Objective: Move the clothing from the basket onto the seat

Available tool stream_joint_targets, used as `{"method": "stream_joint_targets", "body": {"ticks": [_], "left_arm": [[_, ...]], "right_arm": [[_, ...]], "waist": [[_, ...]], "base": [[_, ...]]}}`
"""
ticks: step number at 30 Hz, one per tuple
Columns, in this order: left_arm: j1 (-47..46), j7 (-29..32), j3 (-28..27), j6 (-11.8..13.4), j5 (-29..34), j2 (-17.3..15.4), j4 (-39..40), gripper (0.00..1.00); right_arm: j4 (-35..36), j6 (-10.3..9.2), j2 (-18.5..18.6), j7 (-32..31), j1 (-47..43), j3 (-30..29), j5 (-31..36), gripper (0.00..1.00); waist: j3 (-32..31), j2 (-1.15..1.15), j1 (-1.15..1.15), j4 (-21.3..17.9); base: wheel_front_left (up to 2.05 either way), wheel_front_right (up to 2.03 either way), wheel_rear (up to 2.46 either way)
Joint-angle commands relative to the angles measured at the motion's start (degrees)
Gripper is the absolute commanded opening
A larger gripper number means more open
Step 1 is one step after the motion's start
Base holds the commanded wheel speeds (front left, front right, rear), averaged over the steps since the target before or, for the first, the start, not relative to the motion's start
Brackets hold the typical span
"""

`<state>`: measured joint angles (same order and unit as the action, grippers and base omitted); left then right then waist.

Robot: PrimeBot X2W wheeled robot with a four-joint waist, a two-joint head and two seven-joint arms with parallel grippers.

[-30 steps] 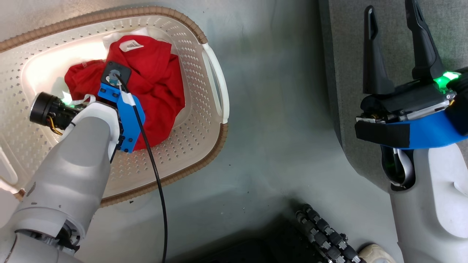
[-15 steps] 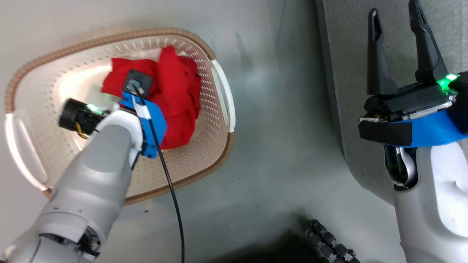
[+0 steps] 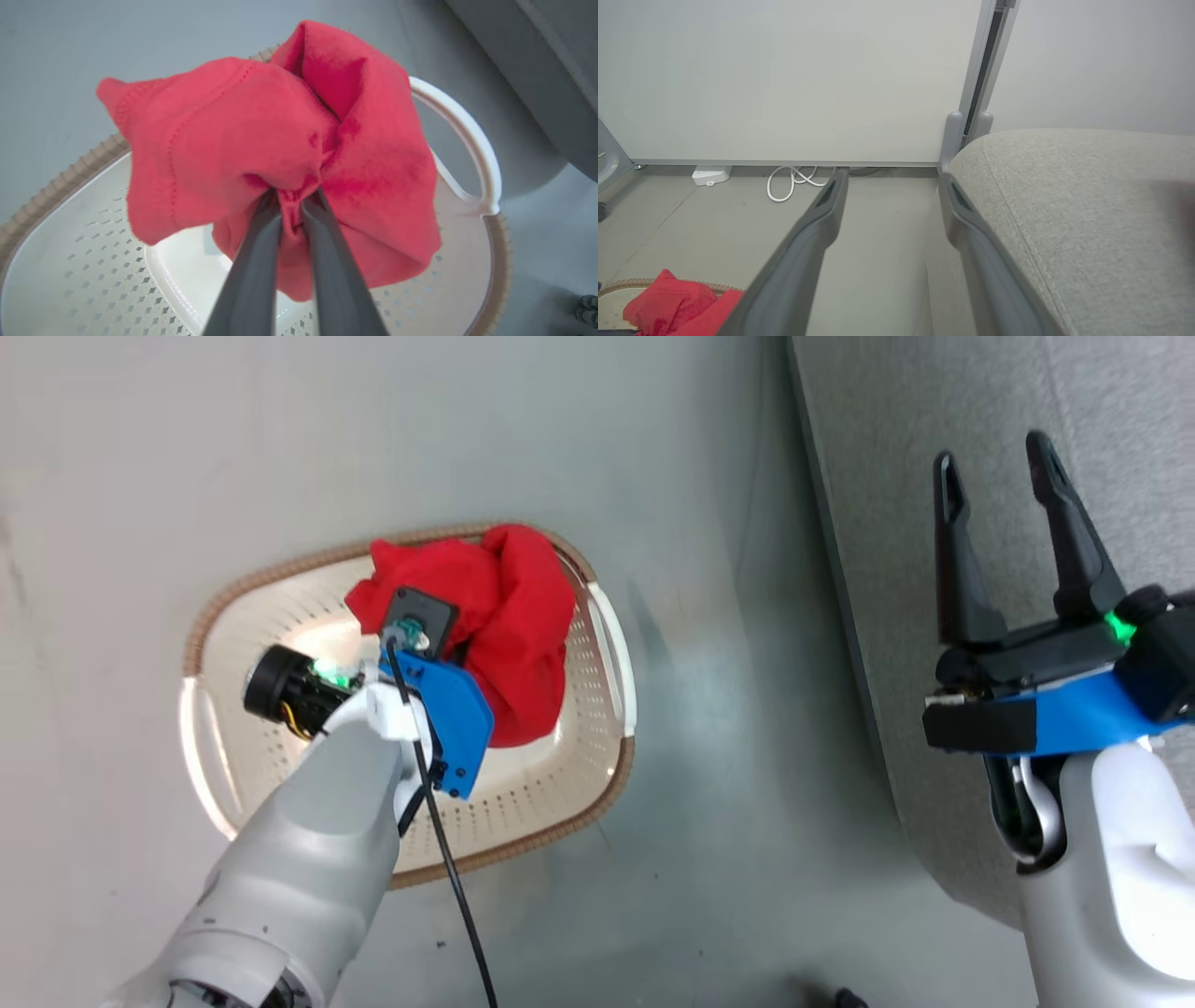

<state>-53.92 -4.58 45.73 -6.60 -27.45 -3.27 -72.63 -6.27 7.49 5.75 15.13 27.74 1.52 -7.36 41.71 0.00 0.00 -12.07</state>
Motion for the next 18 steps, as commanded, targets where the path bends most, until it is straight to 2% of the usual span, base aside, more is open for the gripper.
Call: {"method": "stream_joint_targets", "body": {"ticks": [1, 18], "left_arm": [[1.09, -1.23, 0.35, -0.46, -0.79, 0.24, 0.55, 0.0], [8.22, -9.39, 6.06, -0.96, -7.37, 0.4, 11.57, 0.0]], "right_arm": [[-0.41, 0.01, 0.61, 0.04, -1.48, -0.1, 0.24, 1.0], [-4.41, 0.01, 2.58, 0.04, -11.96, -0.39, 0.44, 1.0]], "waist": [[-5.02, 0.0, 0.0, 1.96], [-23.62, 0.0, 0.0, 6.74]], "base": [[0.0, 0.0, 0.0], [0.0, 0.0, 0.0]]}}
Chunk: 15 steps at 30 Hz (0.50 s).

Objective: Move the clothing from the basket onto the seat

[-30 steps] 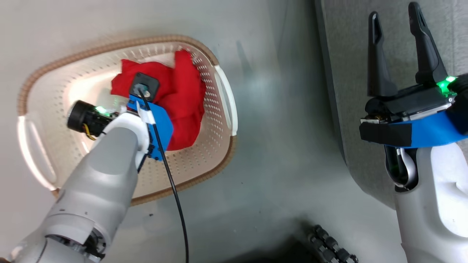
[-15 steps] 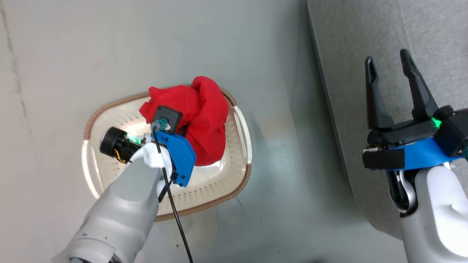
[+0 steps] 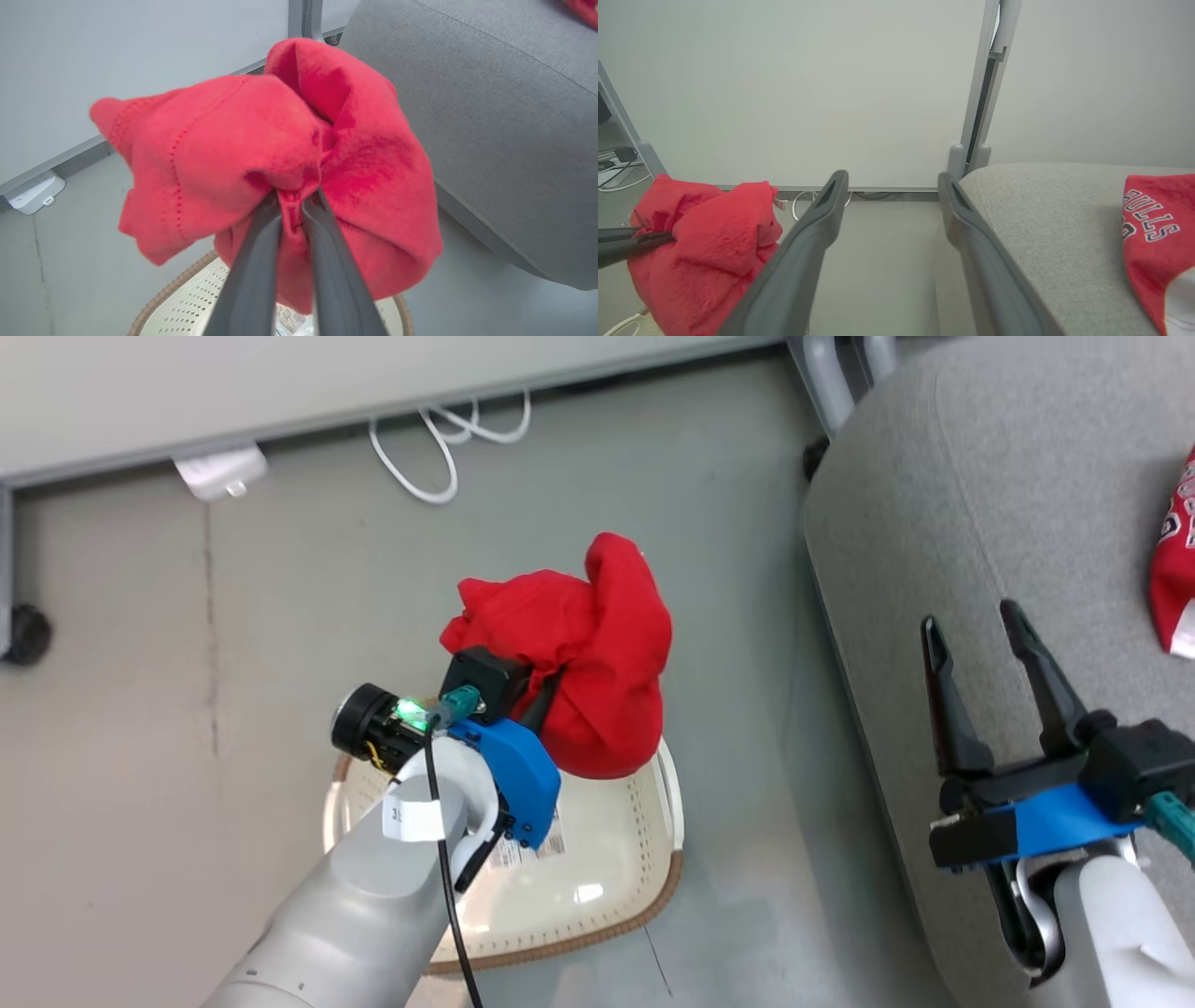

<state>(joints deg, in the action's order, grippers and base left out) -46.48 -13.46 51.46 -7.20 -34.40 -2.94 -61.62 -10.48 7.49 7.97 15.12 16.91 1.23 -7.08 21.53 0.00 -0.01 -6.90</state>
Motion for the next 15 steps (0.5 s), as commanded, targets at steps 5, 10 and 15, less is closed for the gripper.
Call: {"method": "stream_joint_targets", "body": {"ticks": [5, 10, 15], "left_arm": [[1.73, -1.41, 1.38, 0.45, -1.77, 0.07, 3.76, 0.0], [2.03, -1.78, 1.9, 1.42, -2.32, 0.06, 7.07, 0.0], [2.17, -1.77, 1.55, 2.24, -2.08, 0.06, 10.58, 0.0]], "right_arm": [[-0.98, 0.01, 0.57, 0.05, -4.36, 0.2, 0.29, 1.0], [-1.44, 0.01, 0.47, 0.05, -6.92, 0.73, 0.25, 1.0], [-1.91, 0.01, 0.11, 0.04, -9.08, 1.4, 0.1, 1.0]], "waist": [[-8.41, 0.0, 0.01, 2.77], [-12.44, 0.0, 0.01, 3.9], [-15.98, 0.0, 0.01, 5.0]], "base": [[0.0, 0.0, 0.0], [0.0, 0.0, 0.0], [0.0, 0.0, 0.0]]}}
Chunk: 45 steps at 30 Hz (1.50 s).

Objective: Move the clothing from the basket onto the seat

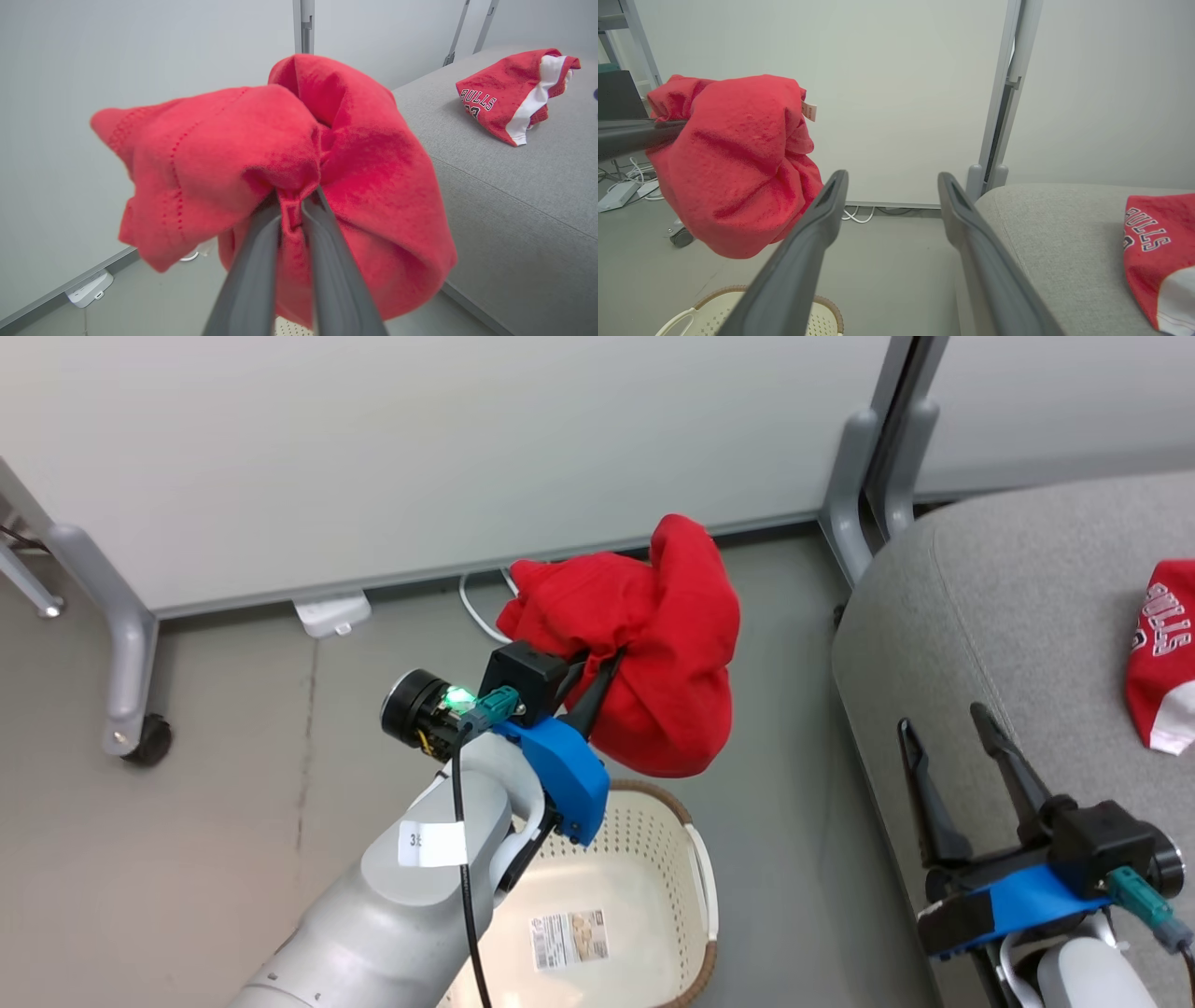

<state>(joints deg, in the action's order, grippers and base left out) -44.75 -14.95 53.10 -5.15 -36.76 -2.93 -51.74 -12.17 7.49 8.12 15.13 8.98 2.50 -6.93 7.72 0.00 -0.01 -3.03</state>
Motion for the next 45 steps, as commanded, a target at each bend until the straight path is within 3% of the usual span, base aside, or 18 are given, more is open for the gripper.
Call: {"method": "stream_joint_targets", "body": {"ticks": [1, 16, 28, 36, 45], "left_arm": [[0.57, -0.29, -0.27, 0.14, 0.26, 0.05, 1.5, 0.0], [1.22, -0.32, -0.54, 0.6, 1.38, 0.04, 5.46, 0.0], [0.17, -0.32, -0.46, 0.96, 1.79, 0.03, 6.28, 0.0], [-1.48, -0.33, 0.86, 1.06, 1.58, 0.04, 7.36, 0.0], [-3.07, -0.33, 3.16, 1.82, 0.44, 0.02, 9.19, 0.0]], "right_arm": [[-0.26, 0.01, -0.18, 0.03, -1.6, 0.29, -0.07, 1.0], [1.33, 0.01, -0.62, 0.04, -4.58, 4.7, -0.26, 1.0], [1.23, 0.01, 0.28, 0.03, 1.37, 14.06, -0.81, 1.0], [-3.6, 0.01, -0.57, 0.04, 9.13, 18.67, -0.21, 1.0], [-11.32, 0.01, -1.95, 0.03, 15.61, 19.38, 1.78, 1.0]], "waist": [[-2.85, 0.0, 0.01, 1.36], [-7.01, 0.0, 0.01, 3.2], [-5.26, 0.0, 0.01, 3.66], [-2.51, 0.0, 0.01, 4.75], [-0.01, 0.0, 0.01, 6.15]], "base": [[0.0, 0.0, 0.0], [0.0, 0.0, 0.0], [0.0, 0.0, 0.0], [0.0, 0.0, 0.0], [0.0, 0.0, 0.0]]}}
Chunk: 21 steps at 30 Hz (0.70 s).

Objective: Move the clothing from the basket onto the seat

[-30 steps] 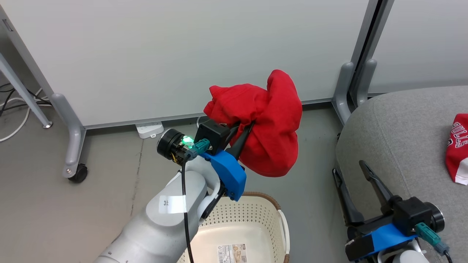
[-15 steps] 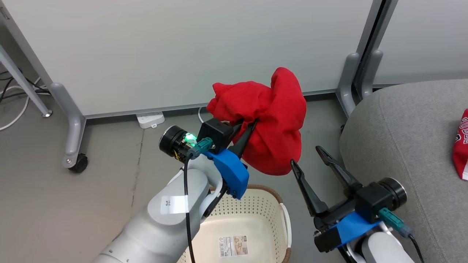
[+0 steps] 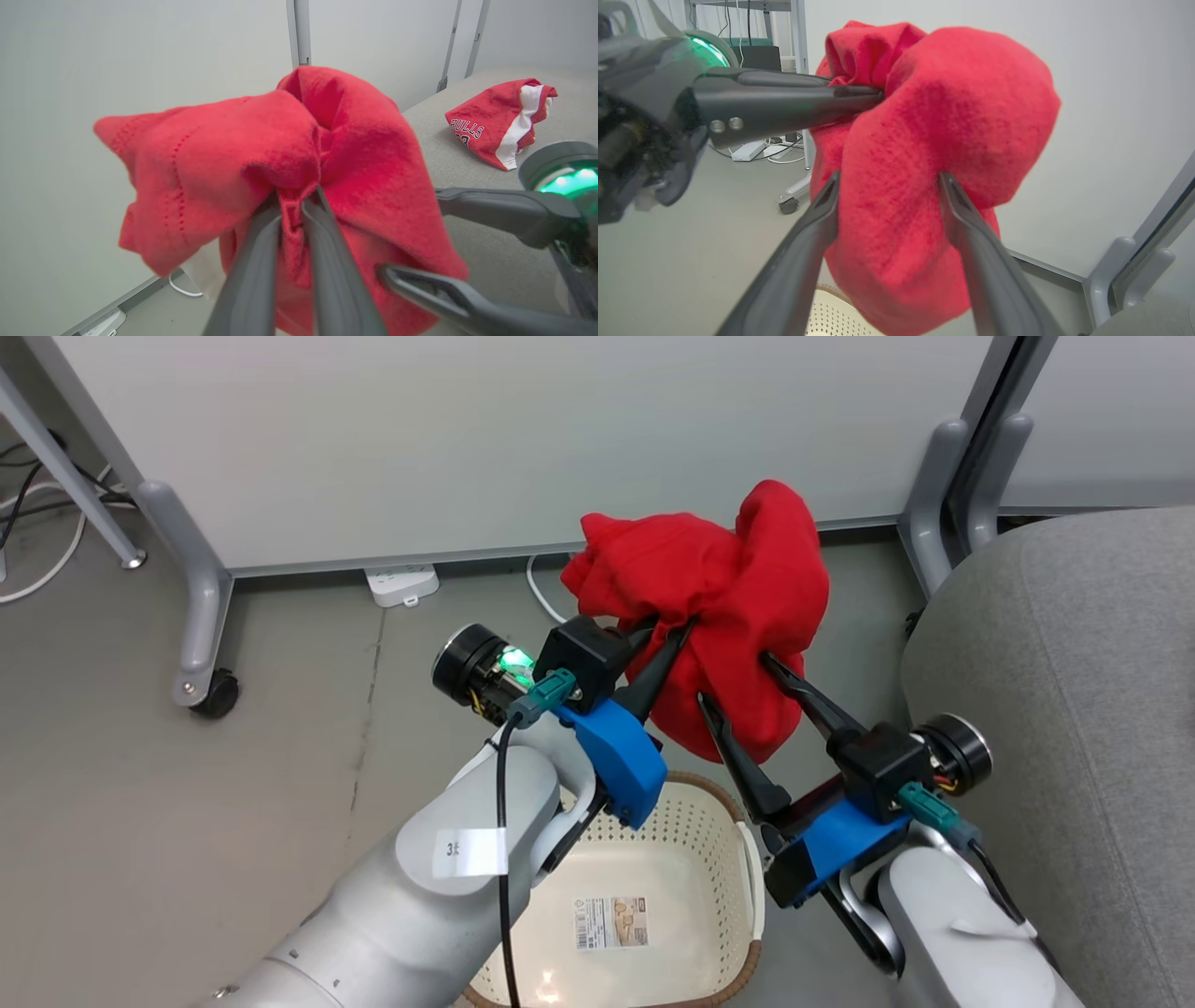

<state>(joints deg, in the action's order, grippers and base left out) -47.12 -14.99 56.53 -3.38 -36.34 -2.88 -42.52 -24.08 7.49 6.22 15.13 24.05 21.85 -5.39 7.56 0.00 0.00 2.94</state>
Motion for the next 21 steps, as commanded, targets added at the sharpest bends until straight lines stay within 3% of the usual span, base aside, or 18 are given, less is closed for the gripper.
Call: {"method": "stream_joint_targets", "body": {"ticks": [1, 9, 10, 11, 21], "left_arm": [[-0.92, -0.27, 0.11, 0.19, -0.12, -0.01, 0.19, 0.0], [-2.71, -0.28, 2.49, 1.21, -2.02, 0.01, 1.77, 0.0], [-2.87, -0.28, 2.67, 1.29, -2.14, 0.01, 1.86, 0.0], [-2.97, -0.28, 2.81, 1.39, -2.37, 0.02, 1.93, 0.0], [-3.72, -0.28, 4.0, 2.03, -3.41, 0.01, 1.55, 0.0]], "right_arm": [[-0.27, 0.01, -0.2, 0.03, 1.09, 0.04, 0.37, 1.0], [-5.52, 0.01, -2.03, 0.04, 5.2, -1.05, 1.56, 1.0], [-6.31, 0.01, -2.16, 0.03, 5.48, -1.2, 1.5, 0.64], [-6.71, 0.01, -2.31, 0.04, 5.9, -1.34, 1.51, 0.0], [-7.7, 0.01, -3.01, 0.04, 7.27, -1.25, 1.22, 0.0]], "waist": [[0.48, 0.0, 0.0, 0.36], [2.55, 0.0, 0.0, 1.23], [2.67, 0.0, 0.0, 1.27], [2.8, 0.0, 0.0, 1.3], [3.02, 0.0, 0.0, 1.23]], "base": [[0.0, 0.0, 0.0], [0.0, 0.0, 0.0], [0.0, 0.0, 0.0], [0.0, 0.0, 0.0], [0.0, 0.0, 0.0]]}}
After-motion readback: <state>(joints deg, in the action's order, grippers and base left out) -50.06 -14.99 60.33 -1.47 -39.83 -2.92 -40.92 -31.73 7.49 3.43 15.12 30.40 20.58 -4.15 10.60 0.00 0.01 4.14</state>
